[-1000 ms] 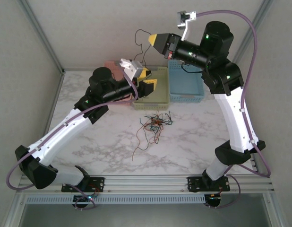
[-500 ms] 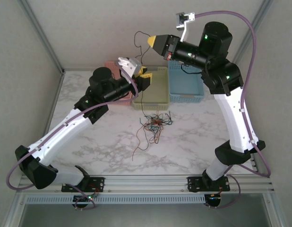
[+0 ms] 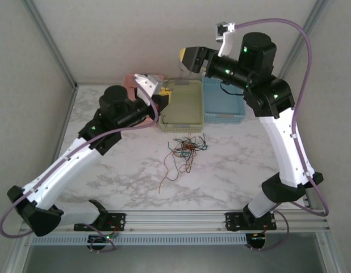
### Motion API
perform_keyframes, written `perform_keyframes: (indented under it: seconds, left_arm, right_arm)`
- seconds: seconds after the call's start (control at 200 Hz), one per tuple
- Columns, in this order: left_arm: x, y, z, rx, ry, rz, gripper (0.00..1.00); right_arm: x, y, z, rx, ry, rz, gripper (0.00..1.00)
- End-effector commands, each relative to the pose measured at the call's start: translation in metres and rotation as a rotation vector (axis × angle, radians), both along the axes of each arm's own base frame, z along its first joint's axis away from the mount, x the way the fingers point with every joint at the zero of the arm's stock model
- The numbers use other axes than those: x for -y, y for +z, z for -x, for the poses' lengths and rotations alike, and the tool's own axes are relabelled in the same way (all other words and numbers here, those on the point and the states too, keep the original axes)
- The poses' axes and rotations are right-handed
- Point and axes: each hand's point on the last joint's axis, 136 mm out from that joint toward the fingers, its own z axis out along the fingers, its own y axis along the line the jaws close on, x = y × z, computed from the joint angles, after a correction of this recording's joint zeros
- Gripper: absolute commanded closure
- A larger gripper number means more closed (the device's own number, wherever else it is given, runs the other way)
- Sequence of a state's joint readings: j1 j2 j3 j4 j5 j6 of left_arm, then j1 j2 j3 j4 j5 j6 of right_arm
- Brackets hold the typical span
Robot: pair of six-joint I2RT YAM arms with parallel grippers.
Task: Untangle the cables
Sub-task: Pass the cable, then place the cable into the container.
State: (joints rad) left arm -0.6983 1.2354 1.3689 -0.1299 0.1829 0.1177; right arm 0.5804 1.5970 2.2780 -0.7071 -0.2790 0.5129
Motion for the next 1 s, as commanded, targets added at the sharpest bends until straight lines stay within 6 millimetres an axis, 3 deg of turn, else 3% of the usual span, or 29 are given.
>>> perform_keyframes:
  seconds: [0.0,0.1,0.22,0.456,0.571,0.716,0.851,0.996]
  left_arm:
    - [-0.031,0.0,-0.014,-0.023,0.137,-0.087,1.0]
    - [-0.059,0.019,-0.033,-0.037,0.239,-0.08,1.0]
    - [-0.089,0.044,-0.066,-0.07,0.343,-0.039,1.0]
    - [-0.106,0.069,-0.14,-0.062,0.494,-0.064,1.0]
    - [-0.114,0.06,-0.182,-0.092,0.566,-0.09,1.0]
    - [-0.117,0.042,-0.225,-0.1,0.611,-0.066,1.0]
    - [-0.122,0.005,-0.266,-0.167,0.655,-0.057,1.0]
    - [-0.133,-0.037,-0.294,-0.231,0.711,-0.074,1.0]
  right_arm:
    - [0.036,-0.034,-0.023,-0.005,-0.216,0.161,0.01]
    - [0.05,-0.069,-0.026,-0.03,-0.262,0.244,0.01]
    - [0.06,-0.105,-0.015,-0.051,-0.253,0.292,0.01]
    - [0.077,-0.166,0.02,-0.132,-0.231,0.337,0.02]
    - [0.086,-0.186,0.035,-0.164,-0.231,0.333,0.04]
    - [0.091,-0.197,0.048,-0.176,-0.221,0.33,0.06]
    - [0.095,-0.204,0.052,-0.192,-0.222,0.352,0.06]
    - [0.098,-0.209,0.058,-0.201,-0.212,0.368,0.07]
